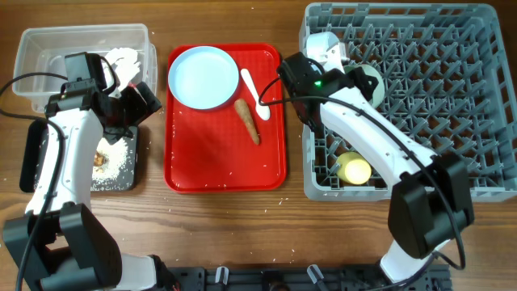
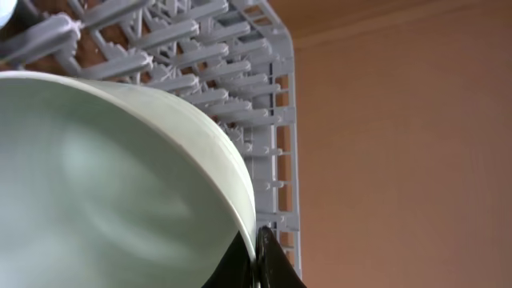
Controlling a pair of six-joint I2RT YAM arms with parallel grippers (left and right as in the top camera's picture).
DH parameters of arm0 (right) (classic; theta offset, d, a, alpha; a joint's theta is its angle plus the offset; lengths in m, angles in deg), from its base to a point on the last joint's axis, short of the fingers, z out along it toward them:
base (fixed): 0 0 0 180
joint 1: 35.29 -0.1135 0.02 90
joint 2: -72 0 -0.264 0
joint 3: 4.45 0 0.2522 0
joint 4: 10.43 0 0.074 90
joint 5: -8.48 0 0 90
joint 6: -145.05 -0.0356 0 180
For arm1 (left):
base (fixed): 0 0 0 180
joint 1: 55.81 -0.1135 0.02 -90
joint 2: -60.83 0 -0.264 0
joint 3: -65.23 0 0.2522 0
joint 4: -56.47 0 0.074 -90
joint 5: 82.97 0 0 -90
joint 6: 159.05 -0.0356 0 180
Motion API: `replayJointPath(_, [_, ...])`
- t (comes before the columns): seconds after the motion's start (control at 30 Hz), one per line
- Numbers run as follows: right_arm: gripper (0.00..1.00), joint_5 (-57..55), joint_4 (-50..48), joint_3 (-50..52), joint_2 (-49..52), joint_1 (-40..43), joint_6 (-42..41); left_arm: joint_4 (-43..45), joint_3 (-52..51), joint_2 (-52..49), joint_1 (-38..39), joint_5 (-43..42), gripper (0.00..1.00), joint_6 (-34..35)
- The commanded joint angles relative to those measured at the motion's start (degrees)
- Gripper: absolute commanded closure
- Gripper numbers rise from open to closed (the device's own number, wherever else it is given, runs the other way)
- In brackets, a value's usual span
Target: Sort waste into correct bins and load items into the dishwasher rack
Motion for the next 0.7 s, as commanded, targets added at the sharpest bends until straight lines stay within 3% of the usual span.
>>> replayJointPath(0.0, [0.96,-1.01,-1.22,0.22,2.86,-0.28,1.07,0.13,0.83,0.83,-0.31,-0.09,0.00,-0.31])
replayJointPath(0.1, [0.92,-0.98,-1.16,0.22,2.86,-1.79,1.14,0.13,0.83,0.83,-0.33,-0.09,0.00,-0.31])
replayJointPath(0.17, [0.82,0.09,-1.16,0.22,2.86,-3.02,1.14,0.13,0.83,0.83,-0.33,-0.09,0.00,-0.31])
replayJointPath(0.37, [0.66,9.60,-1.16,0.22,2.86,-5.53,1.14,0.13,0.83,0.83,-0.31,-0.09,0.00,-0.31])
replayJointPath(0.43, [0.55,13.11,-0.72,0.22,2.86,-6.03,1.33,0.13,0.83,0.83,-0.33,-0.09,0.00,-0.31])
replayJointPath(0.47, [0.36,15.17,-0.87,0.22,2.86,-6.34,1.29,0.13,0.83,0.83,-0.33,-0.09,0.00,-0.31])
replayJointPath(0.57, [0.02,18.91,-1.22,-0.09,2.40,-6.95,0.87,0.13,0.83,0.83,-0.33,-0.09,0.00,-0.28])
replayJointPath(0.67, [0.00,23.15,-1.20,-1.55,0.59,-7.13,0.90,0.13,0.83,0.83,-0.33,-0.09,0.00,-0.31])
